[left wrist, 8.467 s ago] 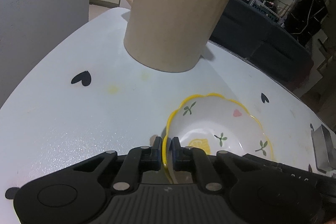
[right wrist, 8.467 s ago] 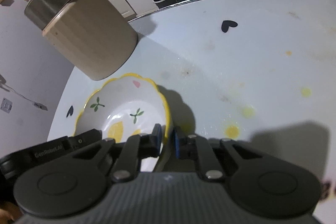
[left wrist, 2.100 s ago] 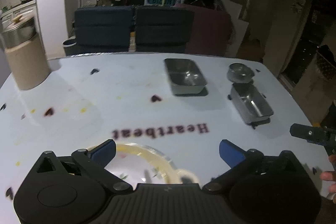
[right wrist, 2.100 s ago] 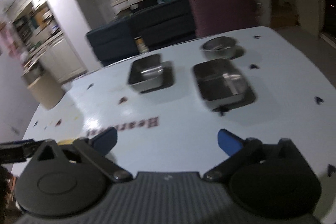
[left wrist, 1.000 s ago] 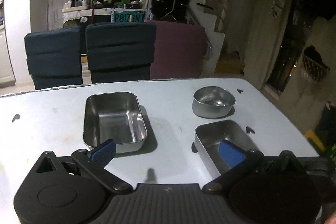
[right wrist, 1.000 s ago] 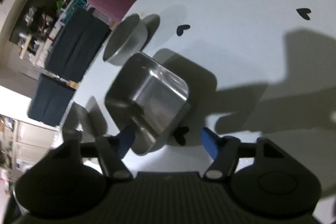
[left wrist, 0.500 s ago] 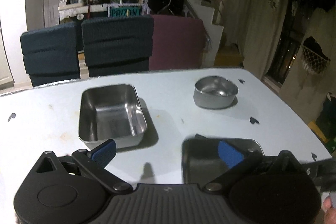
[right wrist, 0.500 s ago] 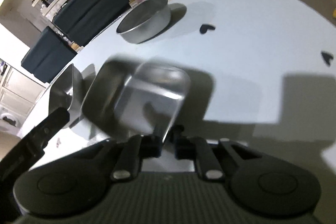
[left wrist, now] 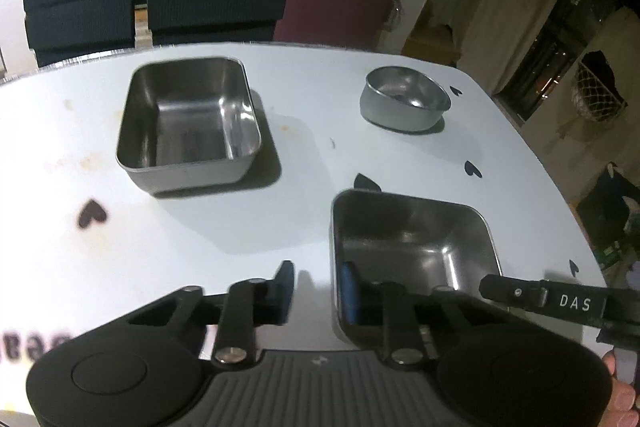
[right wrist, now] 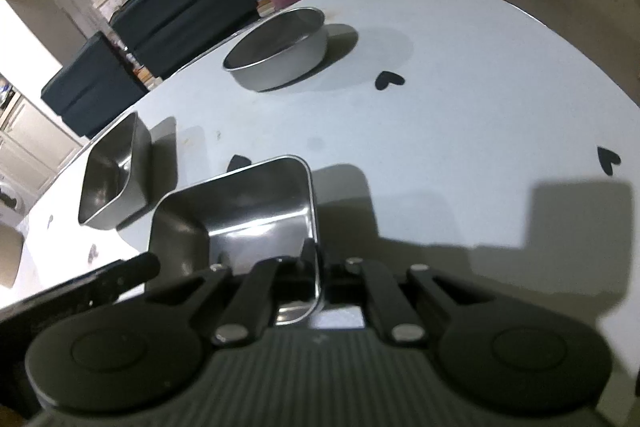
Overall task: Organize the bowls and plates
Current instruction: 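Close the left gripper on the steel tray rim while the right gripper grips it too, then lift the steel tray with both grippers and carry it beside the stacked bowls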
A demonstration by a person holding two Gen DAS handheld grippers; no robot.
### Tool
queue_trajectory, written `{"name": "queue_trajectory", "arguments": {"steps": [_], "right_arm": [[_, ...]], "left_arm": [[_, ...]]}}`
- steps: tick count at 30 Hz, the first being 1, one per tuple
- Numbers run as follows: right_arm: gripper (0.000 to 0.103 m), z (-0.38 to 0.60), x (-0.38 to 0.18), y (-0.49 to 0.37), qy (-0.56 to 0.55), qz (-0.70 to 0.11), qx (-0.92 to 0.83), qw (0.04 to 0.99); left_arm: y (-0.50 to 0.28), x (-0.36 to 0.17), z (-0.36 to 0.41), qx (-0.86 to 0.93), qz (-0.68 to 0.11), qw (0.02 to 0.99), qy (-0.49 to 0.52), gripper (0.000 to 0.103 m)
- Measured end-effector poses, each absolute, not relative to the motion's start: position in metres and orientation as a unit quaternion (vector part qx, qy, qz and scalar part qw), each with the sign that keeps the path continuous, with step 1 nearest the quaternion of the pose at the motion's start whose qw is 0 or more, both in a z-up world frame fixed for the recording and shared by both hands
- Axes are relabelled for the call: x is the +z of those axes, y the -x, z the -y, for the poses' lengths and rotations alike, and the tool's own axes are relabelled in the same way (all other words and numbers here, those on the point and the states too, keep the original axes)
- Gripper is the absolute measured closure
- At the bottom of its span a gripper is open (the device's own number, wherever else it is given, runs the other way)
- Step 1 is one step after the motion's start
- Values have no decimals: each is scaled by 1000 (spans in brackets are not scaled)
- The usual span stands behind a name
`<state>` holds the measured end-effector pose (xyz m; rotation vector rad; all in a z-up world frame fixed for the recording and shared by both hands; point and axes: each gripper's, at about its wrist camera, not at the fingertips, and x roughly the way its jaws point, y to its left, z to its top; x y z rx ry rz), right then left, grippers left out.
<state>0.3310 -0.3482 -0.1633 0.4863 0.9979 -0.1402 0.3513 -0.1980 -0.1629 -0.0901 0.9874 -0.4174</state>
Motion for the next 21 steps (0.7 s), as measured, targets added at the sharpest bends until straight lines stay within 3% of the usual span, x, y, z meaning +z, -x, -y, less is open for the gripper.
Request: {"name": "queue_trajectory", "arguments": {"steps": [4,21], "right_arm": [[100,343,-161,-330,-217,-476,-55,850],[99,311,-89,-278,-134,-422,24,896]], "left_arm": [[-350,-164,197,-208,-479,851,55,101],[-262,-97,157,-198,-452,869,35,96]]}}
